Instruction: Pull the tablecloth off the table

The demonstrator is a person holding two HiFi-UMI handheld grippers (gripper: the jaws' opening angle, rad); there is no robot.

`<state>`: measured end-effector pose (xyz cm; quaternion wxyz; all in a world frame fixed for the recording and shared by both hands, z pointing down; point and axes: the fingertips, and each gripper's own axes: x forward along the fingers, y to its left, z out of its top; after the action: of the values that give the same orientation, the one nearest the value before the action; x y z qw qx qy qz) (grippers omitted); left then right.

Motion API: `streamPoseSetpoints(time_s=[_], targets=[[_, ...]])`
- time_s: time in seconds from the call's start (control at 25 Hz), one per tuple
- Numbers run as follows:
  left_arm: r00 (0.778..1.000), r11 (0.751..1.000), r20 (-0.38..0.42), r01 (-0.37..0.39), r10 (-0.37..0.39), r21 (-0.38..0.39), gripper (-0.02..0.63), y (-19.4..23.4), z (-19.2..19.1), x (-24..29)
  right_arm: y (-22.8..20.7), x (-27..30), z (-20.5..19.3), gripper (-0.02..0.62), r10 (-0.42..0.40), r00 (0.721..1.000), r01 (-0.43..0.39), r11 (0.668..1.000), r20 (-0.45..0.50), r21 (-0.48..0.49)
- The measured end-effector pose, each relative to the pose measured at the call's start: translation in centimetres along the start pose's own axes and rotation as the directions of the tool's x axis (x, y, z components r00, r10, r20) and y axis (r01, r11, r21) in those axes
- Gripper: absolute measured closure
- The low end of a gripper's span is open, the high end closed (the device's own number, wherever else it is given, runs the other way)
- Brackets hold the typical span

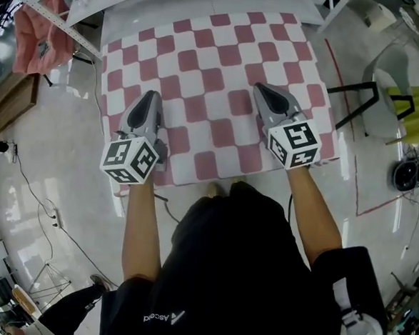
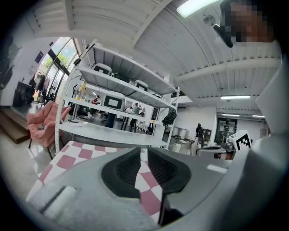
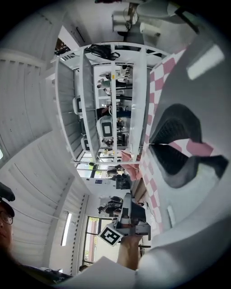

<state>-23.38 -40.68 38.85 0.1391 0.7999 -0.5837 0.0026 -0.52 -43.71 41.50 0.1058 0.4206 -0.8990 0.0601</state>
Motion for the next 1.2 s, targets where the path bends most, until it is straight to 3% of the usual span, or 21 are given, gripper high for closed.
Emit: streamPoseSetpoints(time_s=[0.04, 0.08, 0.16, 0.28, 0.48, 0.84, 1.2], targets=[[1.000, 1.000, -0.018, -0.019, 0.019, -0.008, 0.527, 0.6, -0.5, 0.4, -0.2, 0.5, -0.6, 0.571, 0.011, 1.000, -0.011, 1.000, -0.019, 0.011], [0.999, 0.999, -0.039, -0.038, 0.037, -0.013, 0.499, 1.1, -1.1, 0.7, -0.4, 1.0, -1.2, 0.483, 0.023, 0.999, -0.022, 0.999, -0.041, 0.024], [0.994, 0.998, -0.087, -0.069, 0.068, -0.014, 0.458, 2.0, -2.5, 1.3, -0.9, 1.8, -2.4, 0.468, 0.038, 0.996, -0.035, 0.998, -0.084, 0.043], [0.983, 0.995, -0.159, -0.099, 0.096, -0.008, 0.392, 3.4, -4.8, 2.5, -2.0, 3.3, -4.2, 0.385, 0.034, 0.989, -0.027, 0.998, -0.144, 0.055], [0.952, 0.990, -0.276, -0.142, 0.135, -0.004, 0.313, 5.5, -8.4, 3.8, -3.7, 5.0, -7.5, 0.300, -0.007, 0.971, 0.018, 0.999, -0.239, 0.042], [0.847, 0.971, -0.486, -0.238, 0.215, 0.014, 0.250, 9.1, -13.6, 5.6, -8.1, 7.9, -12.9, 0.217, -0.084, 0.896, 0.139, 0.986, -0.436, 0.095], [0.766, 0.962, -0.595, -0.267, 0.245, 0.052, 0.238, 11.1, -17.0, 6.1, -9.1, 8.9, -16.3, 0.206, -0.117, 0.824, 0.197, 0.977, -0.555, 0.086]])
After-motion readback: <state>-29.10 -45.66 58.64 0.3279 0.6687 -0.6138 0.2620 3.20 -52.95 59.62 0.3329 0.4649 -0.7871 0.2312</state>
